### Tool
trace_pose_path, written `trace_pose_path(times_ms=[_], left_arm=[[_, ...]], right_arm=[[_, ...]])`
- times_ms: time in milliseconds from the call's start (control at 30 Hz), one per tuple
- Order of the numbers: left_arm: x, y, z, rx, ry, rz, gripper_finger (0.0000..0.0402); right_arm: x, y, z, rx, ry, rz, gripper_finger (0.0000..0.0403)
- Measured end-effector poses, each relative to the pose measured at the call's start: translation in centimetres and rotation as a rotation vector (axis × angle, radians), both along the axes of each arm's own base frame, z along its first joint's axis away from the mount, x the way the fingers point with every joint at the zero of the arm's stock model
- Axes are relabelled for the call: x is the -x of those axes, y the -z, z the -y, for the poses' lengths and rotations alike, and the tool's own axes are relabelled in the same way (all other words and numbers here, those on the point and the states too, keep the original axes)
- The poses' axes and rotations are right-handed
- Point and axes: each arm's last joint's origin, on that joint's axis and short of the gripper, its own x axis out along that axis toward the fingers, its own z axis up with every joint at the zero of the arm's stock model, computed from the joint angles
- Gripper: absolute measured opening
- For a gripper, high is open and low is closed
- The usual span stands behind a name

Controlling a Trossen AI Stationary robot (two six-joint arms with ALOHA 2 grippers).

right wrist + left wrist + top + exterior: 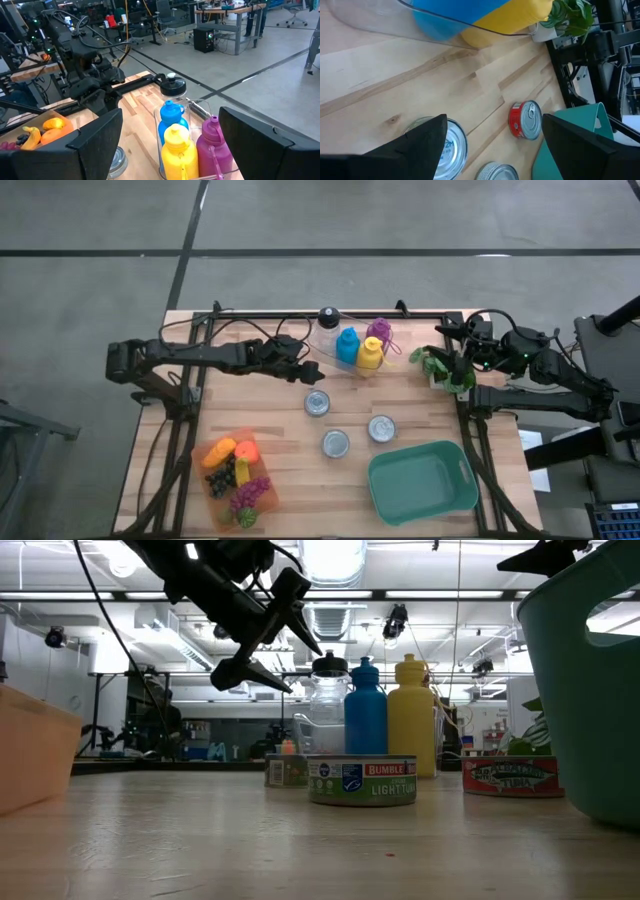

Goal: Pick & Place Food Item
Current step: Put the top green tuna can into the green bin

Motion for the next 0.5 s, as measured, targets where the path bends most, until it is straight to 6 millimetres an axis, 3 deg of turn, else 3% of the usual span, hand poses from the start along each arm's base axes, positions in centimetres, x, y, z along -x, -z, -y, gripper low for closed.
trace_pose_path(times_ms=[233,367,500], left_arm=[[0.0,0.0,0.0,-0.002,-0.002,-0.001,0.0327],[0.0,0.0,0.0,-0.002,-0.002,-0.001,0.0327],[0.0,0.0,0.0,-0.002,-0.002,-0.002,0.0327]], right_arm=[[0.0,-0.1,0.0,-0.032,0.005,0.023,0.0329],[-0.5,-1.2,0.1,-0.13,0.008,0.19,0.0329],[-1.8,-2.0,-0.1,-0.093,-0.148,0.23,0.0329]])
